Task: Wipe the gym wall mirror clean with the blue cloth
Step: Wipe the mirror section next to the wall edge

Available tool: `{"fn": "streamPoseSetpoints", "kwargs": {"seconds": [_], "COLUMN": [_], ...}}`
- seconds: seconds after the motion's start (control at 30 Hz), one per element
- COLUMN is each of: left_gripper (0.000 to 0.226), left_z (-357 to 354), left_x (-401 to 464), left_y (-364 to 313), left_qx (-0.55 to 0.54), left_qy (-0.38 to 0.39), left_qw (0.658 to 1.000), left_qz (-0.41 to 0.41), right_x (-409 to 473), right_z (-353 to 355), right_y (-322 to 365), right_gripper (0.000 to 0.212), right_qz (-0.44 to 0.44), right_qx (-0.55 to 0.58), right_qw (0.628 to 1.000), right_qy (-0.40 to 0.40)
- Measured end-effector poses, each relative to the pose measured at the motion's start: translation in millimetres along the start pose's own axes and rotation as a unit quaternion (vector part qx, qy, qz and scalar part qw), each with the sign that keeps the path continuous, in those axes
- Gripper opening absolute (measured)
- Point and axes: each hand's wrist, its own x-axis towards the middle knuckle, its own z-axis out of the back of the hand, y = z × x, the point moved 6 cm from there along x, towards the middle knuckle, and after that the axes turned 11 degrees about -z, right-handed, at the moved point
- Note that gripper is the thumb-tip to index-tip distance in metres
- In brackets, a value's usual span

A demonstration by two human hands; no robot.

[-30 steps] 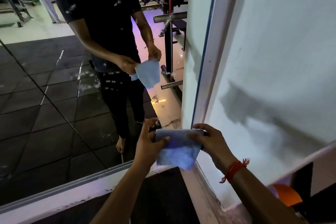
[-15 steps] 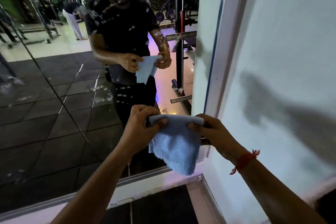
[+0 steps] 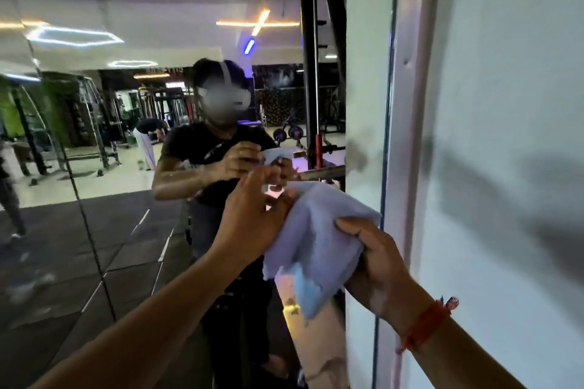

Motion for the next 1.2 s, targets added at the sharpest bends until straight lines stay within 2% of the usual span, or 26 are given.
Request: {"fn": "streamPoseSetpoints", "kwargs": {"seconds": [0.03,0.1,0.13,0.17,0.2,0.23,0.27,0.3,0.33,0.37,0.4,0.5,0.57,0.6,0.63,0.73,0.77,0.83,0.87,0.93,1.0,1.07,1.13,1.17,1.2], "left_gripper": [0.025,0.032,0.032,0.033,0.035,0.038,0.042,0.043,0.044,0.044,0.046,0.057,0.062,0.062,0.061,0.061,0.062,0.061,0.061,0.062,0.064,0.064,0.063,0.063,0.063], "left_z": [8,23,31,37,41,43,44,45,44,42,39,29,25,22,20,14,13,10,9,10,10,10,12,13,14], "left_x": [18,50,65,82,99,116,134,149,164,176,186,213,225,230,233,242,246,256,261,270,277,277,277,277,275], "left_y": [-3,-10,-15,-21,-27,-31,-34,-35,-36,-35,-33,-21,-18,-16,-15,-13,-16,-22,-23,-25,-26,-26,-26,-26,-25], "left_qx": [0.019,0.066,0.093,0.121,0.153,0.19,0.225,0.256,0.286,0.321,0.365,0.482,0.514,0.52,0.526,0.558,0.566,0.571,0.573,0.577,0.579,0.577,0.581,0.582,0.582], "left_qy": [-0.011,-0.01,-0.004,0.006,0.023,0.045,0.065,0.083,0.095,0.108,0.124,0.189,0.203,0.205,0.204,0.18,0.175,0.176,0.179,0.176,0.168,0.172,0.176,0.181,0.189], "left_qw": [0.999,0.991,0.983,0.972,0.959,0.943,0.925,0.905,0.882,0.855,0.825,0.735,0.7,0.687,0.675,0.632,0.622,0.61,0.609,0.609,0.6,0.595,0.586,0.579,0.572], "left_qz": [-0.046,-0.116,-0.157,-0.201,-0.237,-0.268,-0.299,-0.33,-0.362,-0.392,-0.414,-0.438,-0.452,-0.464,-0.476,-0.506,-0.513,-0.52,-0.518,-0.515,-0.525,-0.532,-0.537,-0.542,-0.546], "right_x": [11,25,44,59,70,75,87,97,100,105,105,139,155,156,159,151,146,147,154,164,167,162,154,150,146], "right_z": [-7,-37,-33,-49,-56,-69,-60,-42,-28,-23,-31,-40,-43,-36,-23,24,33,33,25,1,-15,-17,-6,8,23], "right_y": [18,54,66,81,94,103,114,135,144,149,149,165,155,143,130,124,134,169,190,224,229,206,165,150,146], "right_gripper": [0.064,0.05,0.043,0.052,0.039,0.052,0.032,0.046,0.073,0.096,0.107,0.098,0.087,0.086,0.087,0.073,0.069,0.067,0.068,0.071,0.071,0.067,0.067,0.07,0.07], "right_qz": [0.024,0.087,0.08,0.048,0.03,0.001,0.041,0.128,0.2,0.243,0.283,0.349,0.356,0.367,0.39,0.385,0.397,0.413,0.412,0.415,0.433,0.471,0.487,0.486,0.491], "right_qx": [0.013,0.028,0.014,-0.043,-0.109,-0.205,-0.235,-0.245,-0.232,-0.245,-0.277,-0.489,-0.6,-0.624,-0.636,-0.644,-0.643,-0.645,-0.637,-0.613,-0.601,-0.628,-0.7,-0.728,-0.733], "right_qw": [1.0,0.993,0.994,0.997,0.993,0.978,0.971,0.946,0.904,0.87,0.828,0.672,0.572,0.538,0.519,0.557,0.538,0.473,0.458,0.449,0.443,0.441,0.404,0.382,0.375], "right_qy": [0.006,0.078,0.075,0.04,0.013,0.042,-0.031,-0.171,-0.299,-0.353,-0.397,-0.433,-0.432,-0.432,-0.416,-0.356,-0.374,-0.436,-0.463,-0.5,-0.505,-0.436,-0.332,-0.297,-0.286]}}
